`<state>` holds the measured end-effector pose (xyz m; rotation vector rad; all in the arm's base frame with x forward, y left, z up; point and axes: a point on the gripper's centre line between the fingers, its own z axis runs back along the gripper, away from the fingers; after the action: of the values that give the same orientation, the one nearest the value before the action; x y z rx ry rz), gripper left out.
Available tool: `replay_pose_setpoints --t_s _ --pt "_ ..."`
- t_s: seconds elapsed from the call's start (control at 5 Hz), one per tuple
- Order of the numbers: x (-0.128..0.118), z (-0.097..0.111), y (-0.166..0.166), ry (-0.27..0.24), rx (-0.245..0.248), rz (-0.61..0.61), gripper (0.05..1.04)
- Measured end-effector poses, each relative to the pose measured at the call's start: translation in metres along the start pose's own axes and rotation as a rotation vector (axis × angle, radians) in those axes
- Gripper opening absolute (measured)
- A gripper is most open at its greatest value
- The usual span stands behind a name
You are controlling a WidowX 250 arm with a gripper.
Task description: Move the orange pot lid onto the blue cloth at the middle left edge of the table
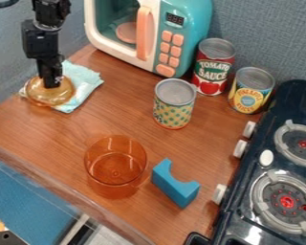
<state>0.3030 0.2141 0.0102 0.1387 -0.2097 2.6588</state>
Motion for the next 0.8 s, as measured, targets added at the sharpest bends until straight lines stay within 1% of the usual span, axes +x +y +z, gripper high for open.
replay_pose_setpoints --t_s 0.2,0.4,0.6,0.8 --pt "-0.0017 -0.0054 -0.0019 -0.013 0.015 -0.003 0.441" --pt "-0.0022 -0.0085 -0.0044 -0.032 0.021 -0.006 0.740" --pt "-0.0020 -0.0094 -0.0041 -0.041 0.033 -0.008 0.982" --pt "-0.0041 -0.0092 -0.0005 -0.039 0.047 -0.018 1.001"
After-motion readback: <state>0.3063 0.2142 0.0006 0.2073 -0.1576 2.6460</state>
